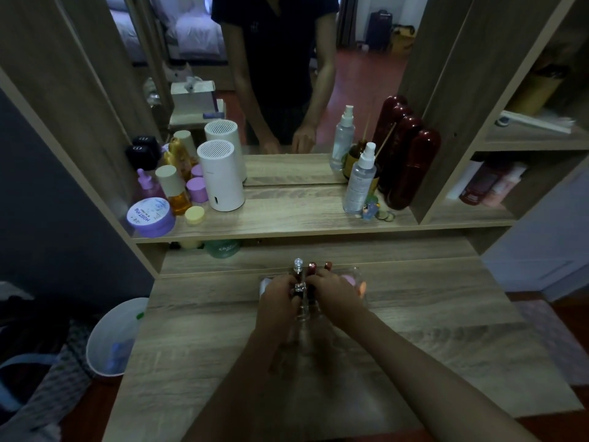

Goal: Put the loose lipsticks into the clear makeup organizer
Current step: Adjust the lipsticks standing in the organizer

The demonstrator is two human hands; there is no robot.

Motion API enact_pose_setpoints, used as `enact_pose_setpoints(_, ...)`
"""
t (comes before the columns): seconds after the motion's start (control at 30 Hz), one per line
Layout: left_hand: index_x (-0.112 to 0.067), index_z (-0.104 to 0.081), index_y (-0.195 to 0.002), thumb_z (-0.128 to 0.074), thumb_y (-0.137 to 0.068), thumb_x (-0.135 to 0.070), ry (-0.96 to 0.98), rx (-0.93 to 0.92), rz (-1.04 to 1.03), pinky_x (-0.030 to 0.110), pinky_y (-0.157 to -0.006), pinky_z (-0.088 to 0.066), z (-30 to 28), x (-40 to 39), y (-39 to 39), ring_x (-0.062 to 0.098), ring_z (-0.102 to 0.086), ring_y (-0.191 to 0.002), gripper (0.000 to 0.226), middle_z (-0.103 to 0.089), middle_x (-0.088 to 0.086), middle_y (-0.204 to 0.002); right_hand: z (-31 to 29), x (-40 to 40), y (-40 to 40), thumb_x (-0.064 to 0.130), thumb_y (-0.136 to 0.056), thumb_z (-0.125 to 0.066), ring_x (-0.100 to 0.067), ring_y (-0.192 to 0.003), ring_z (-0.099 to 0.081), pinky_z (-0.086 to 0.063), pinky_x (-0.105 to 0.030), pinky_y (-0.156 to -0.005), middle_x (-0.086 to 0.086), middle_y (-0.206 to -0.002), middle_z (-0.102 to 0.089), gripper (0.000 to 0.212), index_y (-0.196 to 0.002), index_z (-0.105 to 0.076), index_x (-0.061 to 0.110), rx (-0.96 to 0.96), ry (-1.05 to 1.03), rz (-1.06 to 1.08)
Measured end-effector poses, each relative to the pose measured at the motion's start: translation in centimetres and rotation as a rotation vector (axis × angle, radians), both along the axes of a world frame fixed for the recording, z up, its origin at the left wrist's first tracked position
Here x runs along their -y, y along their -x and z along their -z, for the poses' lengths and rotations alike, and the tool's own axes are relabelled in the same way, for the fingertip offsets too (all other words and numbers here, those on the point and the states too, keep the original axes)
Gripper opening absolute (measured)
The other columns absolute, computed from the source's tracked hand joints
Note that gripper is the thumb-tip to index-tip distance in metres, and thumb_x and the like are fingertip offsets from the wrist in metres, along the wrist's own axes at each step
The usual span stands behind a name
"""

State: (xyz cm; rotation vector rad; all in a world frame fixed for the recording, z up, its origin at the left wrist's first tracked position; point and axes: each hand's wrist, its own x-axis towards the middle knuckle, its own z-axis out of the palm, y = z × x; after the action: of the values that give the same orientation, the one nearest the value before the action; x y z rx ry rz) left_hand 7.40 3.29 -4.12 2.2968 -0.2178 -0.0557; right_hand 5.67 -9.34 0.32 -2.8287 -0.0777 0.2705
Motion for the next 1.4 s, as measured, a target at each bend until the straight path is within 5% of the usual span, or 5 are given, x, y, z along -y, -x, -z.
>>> enact_pose_setpoints(0.27, -0.004, -0.058, -0.088, -0.072, -0.077, -0.018, 0.002, 0.114, -0.061, 0.029, -0.064, -0.042, -1.4, -0.1, -0.8, 0.021, -0.052, -0.078, 0.023, -0.054, 0.008, -0.087, -2.2, 2.1, -0.5, 0.022, -0.094, -0.051, -0.025, -0.092, -0.063, -0.055, -0.038, -0.075, -0.007, -0.117, -0.053, 0.025, -0.116, -0.060, 0.014, 0.242, 0.012, 0.058)
enact_pose_setpoints(0.43, -0.011, -0.055, -0.111, -0.069, -0.078, -0.017, -0.033, 0.167, 0.003, 0.030, -0.081, -0.050, -2.6, 0.9, -2.2, 0.018, -0.053, -0.096, 0.036, -0.054, 0.007, -0.110, -2.7, 3.1, -1.8, 0.019, -0.091, -0.057, -0.027, -0.105, -0.061, -0.050, -0.038, -0.082, -0.007, -0.118, -0.059, 0.028, -0.119, -0.062, 0.016, 0.129, 0.006, 0.123)
enact_pose_setpoints(0.57, -0.017, -0.054, -0.119, -0.063, -0.080, -0.013, -0.048, 0.157, 0.054, 0.020, -0.088, -0.037, -2.9, 1.4, -2.8, 0.012, -0.048, -0.109, 0.040, -0.051, 0.002, -0.120, -2.3, 3.2, -2.5, 0.015, -0.092, -0.053, -0.028, -0.097, -0.066, -0.052, -0.036, -0.078, -0.010, -0.103, -0.072, 0.020, -0.104, -0.070, 0.016, 0.085, -0.031, 0.175)
enact_pose_setpoints(0.93, -0.009, -0.058, -0.117, -0.064, -0.079, -0.005, 0.011, 0.126, 0.014, 0.042, -0.096, -0.051, -1.7, -0.2, -2.0, 0.023, -0.053, -0.107, 0.039, -0.056, 0.009, -0.115, -1.9, 3.6, -3.7, 0.016, -0.091, -0.056, -0.028, -0.100, -0.066, -0.055, -0.043, -0.085, -0.011, -0.109, -0.072, 0.022, -0.108, -0.070, 0.015, 0.098, -0.074, 0.163)
enact_pose_setpoints(1.4, -0.008, -0.058, -0.116, -0.062, -0.081, -0.004, 0.010, 0.143, 0.005, 0.040, -0.095, -0.051, -1.8, -0.5, -2.1, 0.022, -0.055, -0.106, 0.035, -0.057, 0.010, -0.114, -2.1, 4.1, -3.0, 0.018, -0.088, -0.063, -0.026, -0.104, -0.065, -0.055, -0.041, -0.089, -0.010, -0.111, -0.071, 0.026, -0.114, -0.067, 0.013, 0.126, -0.076, 0.112)
